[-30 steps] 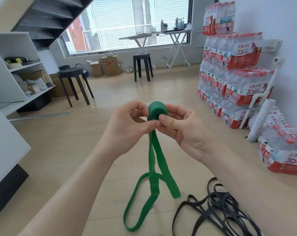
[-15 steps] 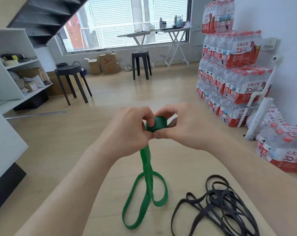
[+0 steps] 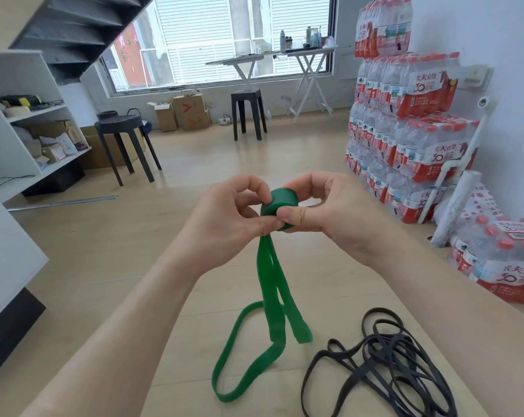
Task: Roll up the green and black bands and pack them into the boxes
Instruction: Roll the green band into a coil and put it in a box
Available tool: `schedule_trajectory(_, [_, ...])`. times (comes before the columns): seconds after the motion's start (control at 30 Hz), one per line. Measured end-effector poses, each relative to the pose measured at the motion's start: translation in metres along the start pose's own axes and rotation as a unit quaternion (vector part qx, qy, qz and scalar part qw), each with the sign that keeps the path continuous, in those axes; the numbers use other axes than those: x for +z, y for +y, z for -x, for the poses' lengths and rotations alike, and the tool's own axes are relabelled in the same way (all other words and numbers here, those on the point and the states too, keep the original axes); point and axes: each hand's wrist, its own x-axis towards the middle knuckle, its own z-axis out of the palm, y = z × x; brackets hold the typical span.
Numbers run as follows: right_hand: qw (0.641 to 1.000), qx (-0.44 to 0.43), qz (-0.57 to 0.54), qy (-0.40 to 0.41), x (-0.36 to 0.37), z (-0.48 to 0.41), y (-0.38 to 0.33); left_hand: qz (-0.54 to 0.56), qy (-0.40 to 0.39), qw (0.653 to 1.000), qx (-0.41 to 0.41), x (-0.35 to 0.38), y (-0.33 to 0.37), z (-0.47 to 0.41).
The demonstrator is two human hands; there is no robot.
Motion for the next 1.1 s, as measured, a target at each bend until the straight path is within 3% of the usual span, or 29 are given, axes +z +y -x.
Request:
schedule_trajectory(0.2, [0.999, 0.029, -0.029, -0.03, 0.006, 0.002, -0.005, -0.037, 0.022, 0.998, 0.052, -0.009, 0.0, 0.0])
schedule_trajectory(0.3, [0.998, 0.017, -0.057, -0.025, 0.007, 0.001, -0.006, 0.058, 0.039, 0.997, 0.024, -0.006, -0.004, 0.002])
schedule_trajectory(0.4, [0.987, 0.013, -0.159, -0.03, 0.005, -0.001, -0.004, 0.136, 0.034, 0.99, -0.005, -0.007, -0.007, 0.003])
schedule_trajectory(0.63, [0.977, -0.003, -0.214, -0.026, 0.001, -0.004, -0.002, 0.055, 0.069, 0.995, 0.037, 0.001, -0.005, 0.002])
schedule_trajectory(1.0, [0.995, -0.042, -0.053, 0.071, 0.002, -0.001, 0.008, 0.124, -0.007, 0.992, -0.019, 0.008, -0.004, 0.002])
schedule_trajectory(1.1, [0.995, -0.032, -0.063, 0.064, 0.003, -0.002, 0.01, 0.114, 0.023, 0.993, -0.013, 0.008, -0.001, 0.002])
